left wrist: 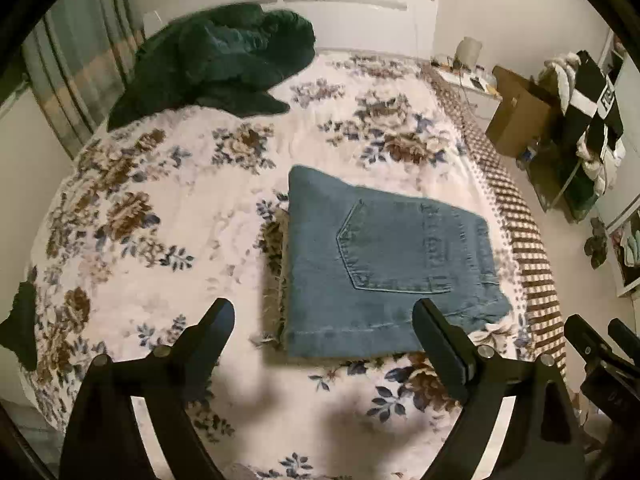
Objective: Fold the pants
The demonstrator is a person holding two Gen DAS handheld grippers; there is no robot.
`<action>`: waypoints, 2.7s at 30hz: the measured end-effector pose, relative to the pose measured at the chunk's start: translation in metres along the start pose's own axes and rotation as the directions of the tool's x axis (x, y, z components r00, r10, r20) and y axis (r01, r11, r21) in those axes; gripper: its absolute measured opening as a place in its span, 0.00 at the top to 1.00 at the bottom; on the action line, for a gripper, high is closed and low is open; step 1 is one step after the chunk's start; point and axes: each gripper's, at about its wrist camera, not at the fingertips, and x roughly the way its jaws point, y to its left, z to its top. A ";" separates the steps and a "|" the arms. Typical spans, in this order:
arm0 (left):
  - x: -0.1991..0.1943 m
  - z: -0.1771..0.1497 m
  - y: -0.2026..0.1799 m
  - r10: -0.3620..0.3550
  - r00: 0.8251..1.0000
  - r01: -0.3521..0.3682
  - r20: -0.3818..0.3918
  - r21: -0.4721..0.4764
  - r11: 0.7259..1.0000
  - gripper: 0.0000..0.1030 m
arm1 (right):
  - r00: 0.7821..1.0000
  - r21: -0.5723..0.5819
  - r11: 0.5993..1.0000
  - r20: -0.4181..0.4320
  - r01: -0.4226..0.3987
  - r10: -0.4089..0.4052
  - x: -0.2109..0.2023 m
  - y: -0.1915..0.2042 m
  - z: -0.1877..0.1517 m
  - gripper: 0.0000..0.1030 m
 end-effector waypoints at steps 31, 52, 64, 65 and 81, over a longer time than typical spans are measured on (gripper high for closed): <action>-0.337 -0.123 -0.025 0.072 0.950 -0.054 0.304 -0.066 0.996 0.06 | 0.913 -0.149 0.978 0.361 -0.144 0.189 -0.438 -0.074 -0.123 0.01; -0.352 -0.140 -0.009 0.063 0.951 -0.049 0.303 -0.054 0.997 0.00 | 0.917 -0.162 0.979 0.359 -0.120 0.172 -0.479 -0.064 -0.131 0.00; -0.354 -0.145 -0.006 0.074 0.954 -0.057 0.291 -0.067 0.996 0.00 | 0.919 -0.181 0.974 0.344 -0.137 0.193 -0.473 -0.062 -0.130 0.00; -0.354 -0.145 -0.006 0.077 0.953 -0.060 0.292 -0.067 0.996 0.00 | 0.919 -0.183 0.973 0.341 -0.143 0.199 -0.473 -0.063 -0.130 0.00; -0.359 -0.150 -0.006 0.087 0.958 -0.072 0.274 -0.067 0.995 0.00 | 0.917 -0.184 0.973 0.349 -0.137 0.196 -0.469 -0.063 -0.130 0.00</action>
